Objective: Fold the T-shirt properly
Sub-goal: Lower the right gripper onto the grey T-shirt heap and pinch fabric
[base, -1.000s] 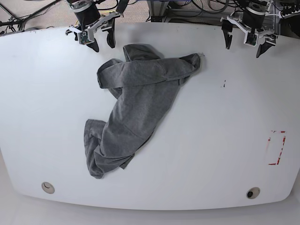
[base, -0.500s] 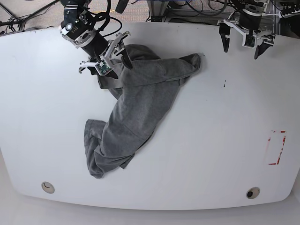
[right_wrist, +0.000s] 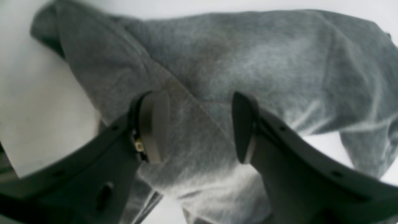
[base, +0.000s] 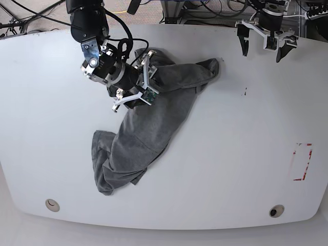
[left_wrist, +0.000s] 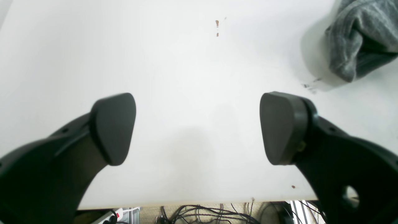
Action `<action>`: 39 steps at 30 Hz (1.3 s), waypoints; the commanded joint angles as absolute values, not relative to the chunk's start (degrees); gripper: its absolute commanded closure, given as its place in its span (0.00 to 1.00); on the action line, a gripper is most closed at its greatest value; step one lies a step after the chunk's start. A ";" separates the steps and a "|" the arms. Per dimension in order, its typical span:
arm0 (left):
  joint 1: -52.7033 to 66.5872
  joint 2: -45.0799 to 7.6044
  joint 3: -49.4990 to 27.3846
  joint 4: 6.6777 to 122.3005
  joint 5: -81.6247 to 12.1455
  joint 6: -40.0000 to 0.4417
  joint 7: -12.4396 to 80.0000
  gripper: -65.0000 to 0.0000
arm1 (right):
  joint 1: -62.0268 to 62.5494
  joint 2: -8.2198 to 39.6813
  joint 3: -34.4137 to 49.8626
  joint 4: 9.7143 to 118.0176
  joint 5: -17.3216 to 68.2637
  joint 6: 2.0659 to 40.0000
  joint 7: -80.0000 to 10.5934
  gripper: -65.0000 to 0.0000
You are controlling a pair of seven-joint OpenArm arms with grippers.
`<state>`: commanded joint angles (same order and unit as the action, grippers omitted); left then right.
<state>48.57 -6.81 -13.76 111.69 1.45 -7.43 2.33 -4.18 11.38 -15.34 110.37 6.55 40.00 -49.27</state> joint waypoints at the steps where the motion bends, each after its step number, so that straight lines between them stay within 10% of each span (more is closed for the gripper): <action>1: 48.57 -6.81 -13.76 111.69 1.45 -7.43 2.33 0.09 | -3.47 11.21 -16.04 109.58 6.55 40.00 -49.45 0.52; 33: 48.48 -6.81 -13.49 111.60 1.54 -7.43 2.33 0.09 | -6.11 10.95 -20.53 105.27 6.64 40.00 -52.26 0.53; 39: 48.48 -6.81 -13.49 111.60 1.54 -7.43 2.33 0.09 | -6.20 10.86 -20.62 106.24 6.64 40.00 -52.09 0.91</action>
<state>48.48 -6.81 -13.49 111.60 1.54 -7.43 2.33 -6.20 10.86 -20.62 106.24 6.64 40.00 -52.09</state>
